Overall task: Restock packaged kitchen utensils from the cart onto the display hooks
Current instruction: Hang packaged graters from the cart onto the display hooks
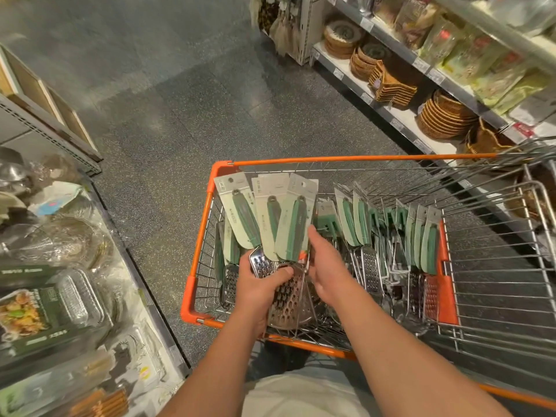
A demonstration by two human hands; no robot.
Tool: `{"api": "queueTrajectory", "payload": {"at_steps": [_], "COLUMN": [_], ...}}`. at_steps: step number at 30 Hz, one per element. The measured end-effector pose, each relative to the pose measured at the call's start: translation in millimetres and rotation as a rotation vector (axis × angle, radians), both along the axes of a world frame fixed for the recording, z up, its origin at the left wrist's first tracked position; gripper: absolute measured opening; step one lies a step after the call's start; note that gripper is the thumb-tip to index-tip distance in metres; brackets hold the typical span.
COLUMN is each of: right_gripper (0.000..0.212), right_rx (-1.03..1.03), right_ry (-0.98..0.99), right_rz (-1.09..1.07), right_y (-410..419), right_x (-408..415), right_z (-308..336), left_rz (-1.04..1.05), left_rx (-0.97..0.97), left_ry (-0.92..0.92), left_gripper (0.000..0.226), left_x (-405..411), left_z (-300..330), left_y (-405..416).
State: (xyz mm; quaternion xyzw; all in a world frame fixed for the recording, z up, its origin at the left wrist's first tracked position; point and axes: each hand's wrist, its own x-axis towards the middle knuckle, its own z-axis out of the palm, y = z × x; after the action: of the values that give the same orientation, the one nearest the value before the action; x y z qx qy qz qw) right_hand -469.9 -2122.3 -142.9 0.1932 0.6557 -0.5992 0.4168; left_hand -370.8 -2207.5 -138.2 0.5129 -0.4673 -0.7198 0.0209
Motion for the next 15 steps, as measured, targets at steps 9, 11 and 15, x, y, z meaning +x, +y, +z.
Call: {"api": "queueTrajectory", "payload": {"at_steps": [9,11,15], "right_gripper": [0.051,0.046,0.039], "right_rx": [0.178,0.182,0.114], "right_ry": [0.138,0.153,0.153], "right_rz": [0.111,0.117,0.119], "right_y": [11,8,-1], "right_x": [-10,-7,-2], "right_z": [17,18,19], "left_rz": [0.034,0.007,-0.002], "left_rx": [0.007,0.013,0.028], "left_ry": [0.017,0.009,0.075], "left_gripper": [0.087,0.094,0.098], "left_x": [3,4,5], "left_z": [0,5,12], "left_y": [-14,-13,-12]}}
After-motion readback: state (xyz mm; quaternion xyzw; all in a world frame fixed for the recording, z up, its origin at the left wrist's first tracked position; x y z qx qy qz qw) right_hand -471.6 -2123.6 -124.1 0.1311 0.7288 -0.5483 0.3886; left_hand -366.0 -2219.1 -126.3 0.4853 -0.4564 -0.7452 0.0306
